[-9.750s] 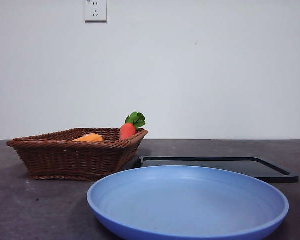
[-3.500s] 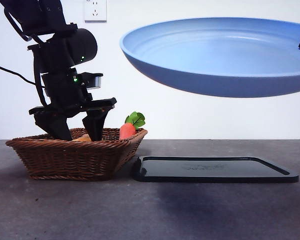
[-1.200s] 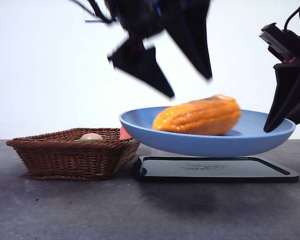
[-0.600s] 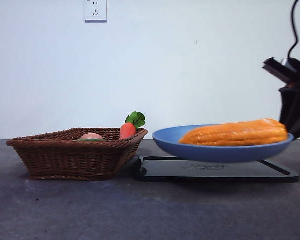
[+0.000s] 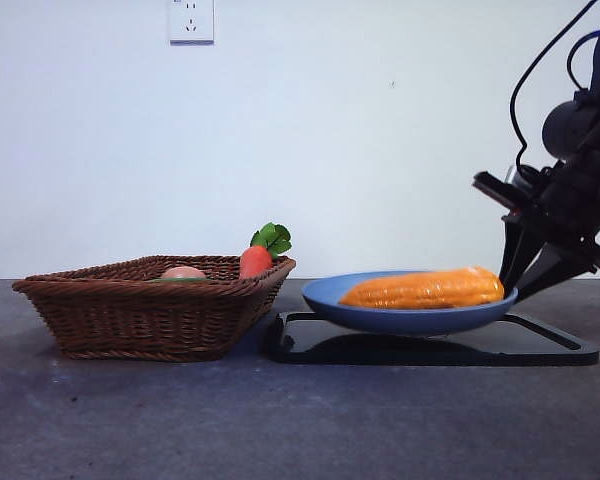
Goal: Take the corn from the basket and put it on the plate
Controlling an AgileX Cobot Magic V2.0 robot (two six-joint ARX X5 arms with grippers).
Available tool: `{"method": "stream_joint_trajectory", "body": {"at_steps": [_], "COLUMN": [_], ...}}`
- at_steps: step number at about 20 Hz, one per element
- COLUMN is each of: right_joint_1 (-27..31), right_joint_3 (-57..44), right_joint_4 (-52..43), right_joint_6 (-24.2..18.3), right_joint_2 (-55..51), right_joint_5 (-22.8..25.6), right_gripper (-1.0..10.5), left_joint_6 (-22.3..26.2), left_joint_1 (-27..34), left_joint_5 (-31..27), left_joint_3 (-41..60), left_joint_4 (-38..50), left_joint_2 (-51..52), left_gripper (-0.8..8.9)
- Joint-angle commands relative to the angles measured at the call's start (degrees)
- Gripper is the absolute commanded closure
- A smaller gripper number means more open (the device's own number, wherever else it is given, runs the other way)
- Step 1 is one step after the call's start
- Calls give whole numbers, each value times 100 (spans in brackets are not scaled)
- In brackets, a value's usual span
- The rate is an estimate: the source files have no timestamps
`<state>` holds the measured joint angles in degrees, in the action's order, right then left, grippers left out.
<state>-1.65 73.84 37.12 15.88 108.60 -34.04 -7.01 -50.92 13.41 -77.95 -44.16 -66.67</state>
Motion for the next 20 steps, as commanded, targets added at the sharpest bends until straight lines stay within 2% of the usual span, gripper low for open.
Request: {"method": "stream_joint_trajectory", "body": {"at_steps": [1, 5, 9, 13, 15, 18, 20], "right_joint_1": [-11, -87, -227, -267, -210, -39, 50], "right_joint_3": [116, 116, 116, 118, 120, 120, 120], "right_joint_4": [-2, 52, 98, 315, 581, 935, 1123], "right_joint_6": [-208, -334, -337, -531, -713, -962, -1045], "right_joint_2": [190, 229, 229, 173, 15, -420, -826], "right_joint_5": [-44, -35, 157, 151, 315, 568, 562], "right_gripper": [944, 941, 752, 745, 743, 742, 742], "left_joint_6": [-11, -9, 0, 4, 2, 4, 4], "left_joint_1": [-70, -68, -68, -68, -68, -68, -68], "left_joint_5": [-13, -17, -59, -70, -101, -103, -103], "left_joint_3": [-140, -140, -140, -140, -140, -140, -140], "left_joint_4": [44, 44, 44, 39, 37, 39, 39], "left_joint_2": [-17, -17, -17, -17, -17, -17, -17], "left_gripper": [474, 474, 474, 474, 474, 474, 474]}}
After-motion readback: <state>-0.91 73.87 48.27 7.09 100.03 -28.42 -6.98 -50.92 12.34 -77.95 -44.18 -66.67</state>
